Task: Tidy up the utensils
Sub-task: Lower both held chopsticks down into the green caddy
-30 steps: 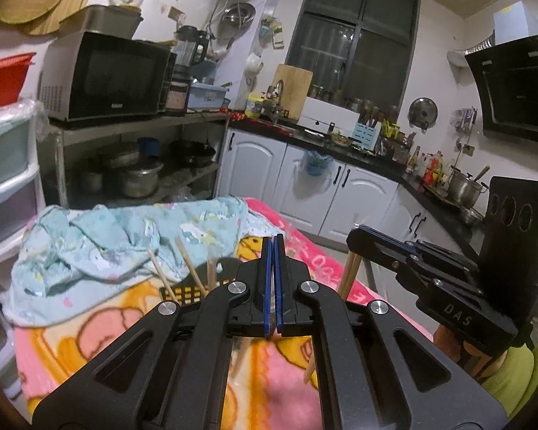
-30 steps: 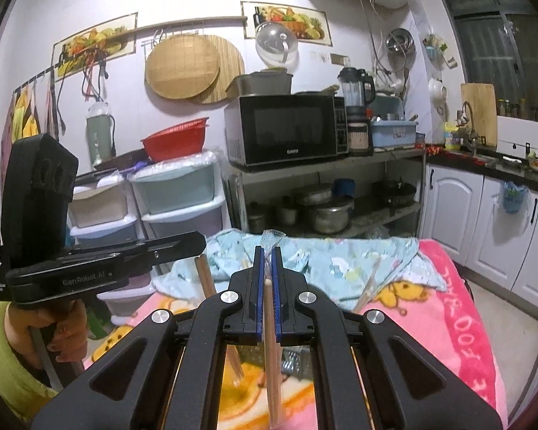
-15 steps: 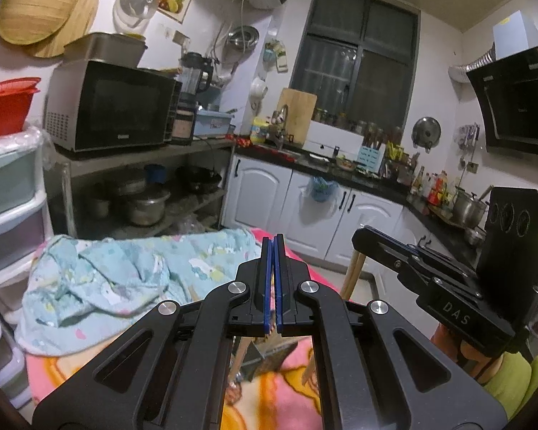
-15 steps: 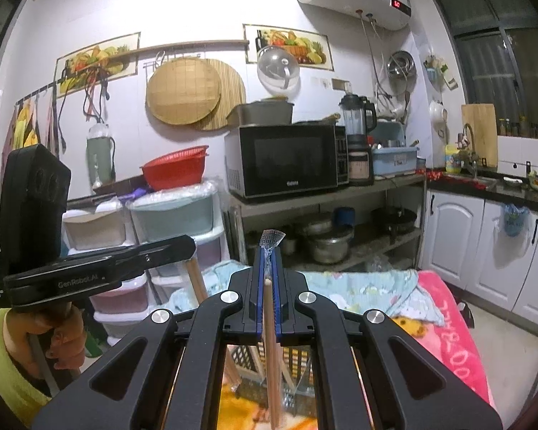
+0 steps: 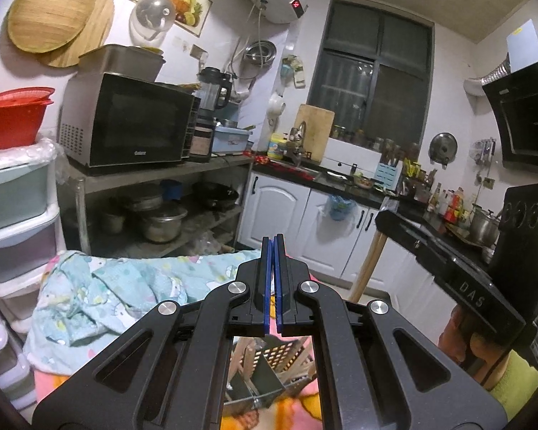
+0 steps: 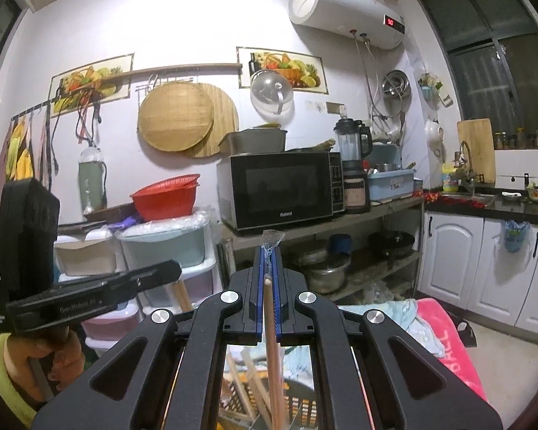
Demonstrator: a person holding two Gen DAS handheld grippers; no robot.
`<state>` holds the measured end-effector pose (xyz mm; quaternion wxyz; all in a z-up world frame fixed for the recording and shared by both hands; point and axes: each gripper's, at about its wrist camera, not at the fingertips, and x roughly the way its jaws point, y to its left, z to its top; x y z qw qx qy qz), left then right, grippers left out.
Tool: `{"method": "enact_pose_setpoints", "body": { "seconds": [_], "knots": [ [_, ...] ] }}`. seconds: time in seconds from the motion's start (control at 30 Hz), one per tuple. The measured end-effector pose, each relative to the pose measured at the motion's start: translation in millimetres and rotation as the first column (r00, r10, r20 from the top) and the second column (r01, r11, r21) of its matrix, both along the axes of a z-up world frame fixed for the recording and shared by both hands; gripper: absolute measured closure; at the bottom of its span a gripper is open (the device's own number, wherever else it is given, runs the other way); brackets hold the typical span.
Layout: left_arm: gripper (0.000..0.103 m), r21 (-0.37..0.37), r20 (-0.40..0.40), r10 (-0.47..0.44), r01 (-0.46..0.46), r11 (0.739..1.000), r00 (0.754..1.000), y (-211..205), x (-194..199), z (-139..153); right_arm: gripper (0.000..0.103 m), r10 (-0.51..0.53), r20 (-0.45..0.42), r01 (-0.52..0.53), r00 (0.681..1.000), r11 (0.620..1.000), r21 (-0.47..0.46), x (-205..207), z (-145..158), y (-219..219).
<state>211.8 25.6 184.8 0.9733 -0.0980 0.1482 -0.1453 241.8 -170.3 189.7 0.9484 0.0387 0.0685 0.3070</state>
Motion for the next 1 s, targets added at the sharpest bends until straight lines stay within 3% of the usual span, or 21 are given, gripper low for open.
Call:
{"method": "enact_pose_setpoints", "body": {
  "seconds": [0.43, 0.93, 1.0],
  "knots": [
    [0.103, 0.019, -0.043, 0.016, -0.015, 1.0, 0.999, -4.7, 21.4, -34.6, 0.099, -0.043, 0.024, 0.043, 0.999, 0.999, -0.014, 35.2, -33.4, 6.5],
    [0.103, 0.039, -0.164, 0.032, -0.026, 0.999, 0.986, -4.9, 38.2, -76.9, 0.098, -0.101, -0.093, 0.095, 0.991, 0.993, -0.067, 55.9, -93.2, 13.0],
    [0.102, 0.039, -0.175, 0.038, -0.031, 0.999, 0.984, -3.4, 37.7, -80.5, 0.092, -0.103, -0.116, 0.095, 0.988, 0.993, -0.073, 57.1, -97.9, 13.3]
  ]
}}
